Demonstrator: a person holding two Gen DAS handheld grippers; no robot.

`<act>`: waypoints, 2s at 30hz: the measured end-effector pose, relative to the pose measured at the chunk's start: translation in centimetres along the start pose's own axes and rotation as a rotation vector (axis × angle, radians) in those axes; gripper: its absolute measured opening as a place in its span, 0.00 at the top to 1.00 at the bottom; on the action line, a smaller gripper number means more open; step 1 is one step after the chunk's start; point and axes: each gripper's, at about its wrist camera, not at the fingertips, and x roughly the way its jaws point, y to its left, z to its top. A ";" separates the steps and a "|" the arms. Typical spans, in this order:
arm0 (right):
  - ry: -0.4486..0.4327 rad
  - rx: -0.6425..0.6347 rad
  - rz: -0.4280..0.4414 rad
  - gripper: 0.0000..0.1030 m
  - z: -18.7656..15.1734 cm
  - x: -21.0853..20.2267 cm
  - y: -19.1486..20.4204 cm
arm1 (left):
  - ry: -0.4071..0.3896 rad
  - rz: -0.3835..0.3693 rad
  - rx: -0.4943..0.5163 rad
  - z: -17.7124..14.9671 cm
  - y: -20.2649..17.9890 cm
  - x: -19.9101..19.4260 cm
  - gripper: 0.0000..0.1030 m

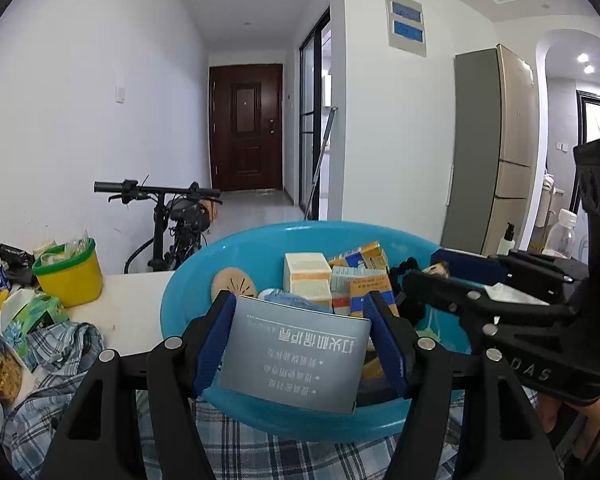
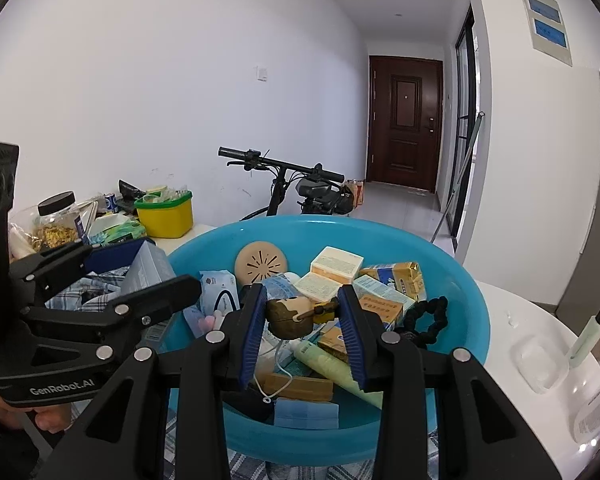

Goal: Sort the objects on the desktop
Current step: 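Open the left gripper releasing the card box while right releases the toy in the basin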

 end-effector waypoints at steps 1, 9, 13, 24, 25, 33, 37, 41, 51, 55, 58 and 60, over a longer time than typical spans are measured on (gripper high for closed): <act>-0.001 -0.001 0.001 0.65 0.0 0.0 0.0 | -0.007 0.002 0.000 0.1 0.0 -0.1 0.34; -0.010 -0.013 -0.005 0.65 0.1 -0.3 0.1 | -0.035 0.003 -0.020 1.0 0.5 -0.3 0.33; -0.011 -0.008 -0.016 0.65 0.0 -0.4 -0.1 | -0.056 0.163 -0.018 1.4 0.5 -0.4 0.00; -0.011 -0.003 -0.013 0.65 0.0 -0.4 -0.1 | 0.020 0.115 -0.012 0.9 0.4 0.4 0.00; -0.011 -0.003 -0.014 0.65 0.0 -0.5 -0.1 | 0.023 0.112 -0.014 0.9 0.4 0.4 0.00; -0.014 0.002 -0.017 0.65 0.0 -0.5 -0.2 | 0.039 0.096 -0.040 0.7 1.0 0.7 0.00; -0.012 0.003 -0.015 0.65 0.0 -0.5 -0.1 | 0.036 0.087 -0.048 0.7 1.1 0.6 0.00; -0.010 0.003 -0.012 0.65 -0.1 -0.4 -0.1 | 0.042 0.080 -0.048 0.6 1.1 0.8 0.00; -0.049 0.056 -0.222 0.00 -0.1 -1.5 -1.6 | 0.040 0.061 -0.072 0.6 1.7 0.4 0.00; -0.079 0.125 -0.115 0.00 -0.1 -2.2 -2.6 | 0.046 0.079 -0.064 0.5 1.7 0.6 0.00; -0.054 0.088 -0.134 0.00 -0.2 -1.8 -2.3 | 0.054 0.080 -0.057 0.4 1.4 0.8 0.00; -0.045 0.077 -0.132 0.00 -0.2 -1.4 -1.8 | 0.056 0.081 -0.054 0.4 1.3 0.7 0.00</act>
